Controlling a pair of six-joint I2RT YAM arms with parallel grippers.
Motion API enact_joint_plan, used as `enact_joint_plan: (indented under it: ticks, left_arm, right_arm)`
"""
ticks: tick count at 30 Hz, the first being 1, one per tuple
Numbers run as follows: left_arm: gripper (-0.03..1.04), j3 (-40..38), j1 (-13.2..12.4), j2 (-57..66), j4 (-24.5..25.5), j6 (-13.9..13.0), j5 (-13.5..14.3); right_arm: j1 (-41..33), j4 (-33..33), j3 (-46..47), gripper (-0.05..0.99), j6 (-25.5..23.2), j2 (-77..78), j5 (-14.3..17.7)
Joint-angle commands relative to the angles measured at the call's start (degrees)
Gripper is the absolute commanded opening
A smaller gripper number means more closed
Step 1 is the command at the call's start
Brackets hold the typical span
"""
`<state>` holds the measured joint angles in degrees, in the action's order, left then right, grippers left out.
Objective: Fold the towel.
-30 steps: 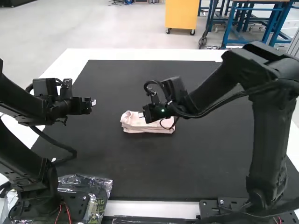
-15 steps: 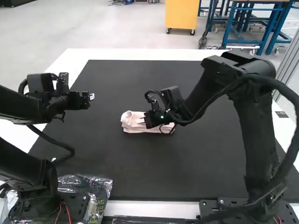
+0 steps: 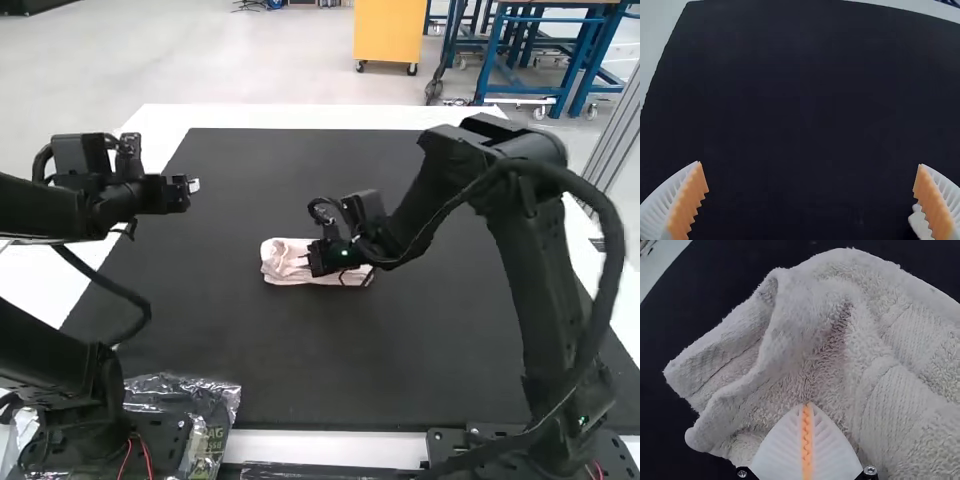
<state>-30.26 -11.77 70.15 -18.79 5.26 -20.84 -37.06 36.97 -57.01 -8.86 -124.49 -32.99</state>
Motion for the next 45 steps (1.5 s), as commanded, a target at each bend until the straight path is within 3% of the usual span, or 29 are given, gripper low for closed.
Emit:
enact_joint_plan:
  ticks: [1, 2, 4, 5, 7, 8, 13, 17, 28, 34, 38, 43, 45]
  left_arm:
    - [0.97, -5.7, -0.1, -3.2, 0.8, 1.1, -0.3]
    - [0.97, -7.3, -0.1, -3.5, 1.2, 1.8, -0.3]
    - [0.97, -10.7, 0.4, -4.6, 2.4, 3.1, -0.3]
    - [0.97, -12.7, 1.0, -5.3, 3.1, 4.0, -0.4]
    - [0.97, -16.8, 2.7, -6.9, 5.0, 5.1, -0.4]
    - [0.97, -18.8, 3.6, -7.7, 5.9, 5.2, -0.3]
    - [0.97, -25.4, 8.0, -13.6, 10.2, 5.3, 0.8]
    - [0.97, -25.6, 9.2, -21.3, 9.9, 5.6, 2.6]
    - [0.97, -20.0, 9.0, -45.5, 9.6, 6.6, 5.1]
    - [0.97, -15.0, 8.9, -59.9, 7.3, 6.6, 8.4]
    - [0.97, -13.4, 8.9, -67.7, 6.6, 6.6, 10.1]
    - [0.97, -12.5, 8.8, -70.1, 11.8, 5.3, 10.5]
    - [0.97, -11.8, 9.0, -70.1, 15.2, 1.5, 10.8]
  right_arm:
    - [3.1, -1.5, -2.1, -0.02, -2.7, 11.6, 0.7]
    - [3.9, -4.0, -3.2, 0.03, -2.9, 15.3, 0.8]
    - [5.9, -9.1, -5.1, 0.27, -3.3, 23.1, 1.4]
    - [7.0, -11.1, -5.9, 0.41, -3.4, 27.2, 2.2]
    - [9.3, -13.6, -6.8, 0.81, -3.2, 35.9, 5.3]
    - [10.5, -14.2, -6.9, 0.93, -3.0, 40.2, 7.0]
    - [16.5, -16.1, -5.6, 0.92, 0.1, 60.2, 14.5]
    - [21.8, -17.9, -3.0, 0.92, -0.4, 74.2, 17.3]
    - [34.9, -24.8, 3.5, 0.92, -1.1, 105.3, 19.1]
    - [37.9, -28.2, 4.8, 0.92, 0.6, 117.8, 20.6]
    - [37.9, -29.1, 5.5, 0.92, 1.7, 124.0, 23.7]
    - [37.4, -32.5, 8.2, 0.92, 4.9, 124.4, 28.8]
    - [37.1, -32.6, 12.3, 0.92, 5.7, 124.4, 32.2]
